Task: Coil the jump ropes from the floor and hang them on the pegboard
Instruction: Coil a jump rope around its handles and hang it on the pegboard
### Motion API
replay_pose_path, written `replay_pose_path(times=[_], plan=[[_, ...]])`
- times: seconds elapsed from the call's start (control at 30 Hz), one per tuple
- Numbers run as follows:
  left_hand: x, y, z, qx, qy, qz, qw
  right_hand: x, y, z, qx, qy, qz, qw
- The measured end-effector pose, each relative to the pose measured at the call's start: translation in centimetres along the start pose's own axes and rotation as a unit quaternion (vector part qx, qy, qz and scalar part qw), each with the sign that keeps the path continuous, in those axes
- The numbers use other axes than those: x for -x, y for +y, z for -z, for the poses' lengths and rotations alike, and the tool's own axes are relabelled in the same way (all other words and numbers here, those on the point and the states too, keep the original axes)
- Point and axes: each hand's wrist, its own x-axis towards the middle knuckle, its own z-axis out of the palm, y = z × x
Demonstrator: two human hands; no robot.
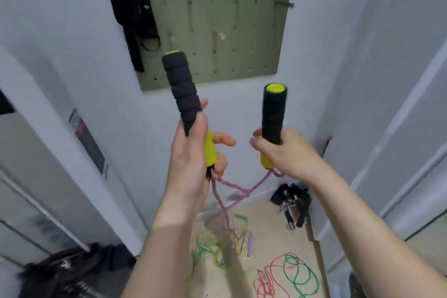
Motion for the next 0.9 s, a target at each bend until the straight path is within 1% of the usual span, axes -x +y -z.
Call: replay_pose_path(times=[0.03, 0.07, 0.13, 0.17, 0.2, 0.27, 0.33, 0.4, 0.5, 0.53, 0.57, 0.63, 0.67, 0.7, 0.73, 0.77, 0.8, 0.83, 0.87, 0.9], plan=[[0.1, 2.0, -0.2, -0.017, -0.013, -0.031, 0.999, 1.1, -1.4, -0.3, -0.025, -0.002, 0.022, 0.999], [0.2, 3.6, -0.5, -0.03, -0.025, -0.056, 0.998, 2.1, -2.6, -0.5, -0.075, -0.025, 0.025, 0.997], [0.6, 5.8, -1.1, -0.036, -0.053, -0.073, 0.995, 3.9, -4.0, -0.8, -0.162, -0.112, -0.002, 0.98], [1.2, 6.3, -1.5, -0.034, -0.067, -0.061, 0.995, 4.6, -4.4, -1.0, -0.15, -0.132, 0.005, 0.98], [1.7, 6.4, -1.7, -0.04, -0.07, -0.044, 0.996, 5.1, -4.7, -1.1, -0.125, -0.129, 0.023, 0.983], [2.9, 5.9, -1.9, -0.082, -0.047, -0.022, 0.995, 6.0, -5.4, -1.2, -0.101, -0.088, 0.064, 0.989], [4.1, 5.2, -1.9, -0.098, -0.044, -0.006, 0.994, 6.6, -6.1, -0.9, -0.104, -0.082, 0.098, 0.986], [4.9, 5.1, -1.7, -0.067, -0.063, 0.022, 0.996, 7.1, -6.6, -0.5, -0.091, -0.116, 0.129, 0.981], [5.5, 5.3, -1.0, -0.031, -0.11, 0.089, 0.989, 7.5, -6.7, 0.3, 0.007, -0.129, 0.137, 0.982], [5.5, 5.3, -0.7, -0.016, -0.129, 0.114, 0.985, 7.8, -6.9, 0.7, 0.019, -0.146, 0.138, 0.979], [5.6, 5.2, -0.4, 0.009, -0.148, 0.139, 0.979, 7.8, -6.7, 1.0, 0.003, -0.179, 0.126, 0.976], [5.8, 4.7, 0.2, 0.076, -0.179, 0.182, 0.964, 8.1, -6.6, 1.7, -0.099, -0.268, 0.084, 0.955], [6.0, 4.3, 0.2, 0.107, -0.198, 0.203, 0.953, 8.2, -6.6, 1.7, -0.141, -0.286, 0.069, 0.945], [6.4, 4.0, 0.0, 0.135, -0.217, 0.223, 0.941, 8.1, -6.5, 1.3, -0.153, -0.266, 0.065, 0.95], [6.8, 3.6, -0.3, 0.154, -0.232, 0.236, 0.931, 8.0, -6.5, 0.6, -0.153, -0.213, 0.072, 0.962], [7.1, 3.2, -0.7, 0.165, -0.23, 0.237, 0.929, 7.7, -6.4, -0.2, -0.152, -0.149, 0.084, 0.973], [7.2, 2.9, -1.1, 0.161, -0.206, 0.227, 0.938, 7.3, -6.1, -1.1, -0.152, -0.097, 0.097, 0.979], [7.1, 2.9, -1.4, 0.143, -0.173, 0.211, 0.951, 7.1, -5.8, -2.0, -0.146, -0.065, 0.103, 0.982], [7.0, 3.0, -1.4, 0.115, -0.15, 0.193, 0.963, 7.1, -5.5, -2.6, -0.14, -0.046, 0.107, 0.983], [6.7, 3.2, -1.2, 0.069, -0.144, 0.174, 0.972, 7.1, -5.1, -3.0, -0.135, -0.016, 0.113, 0.984]])
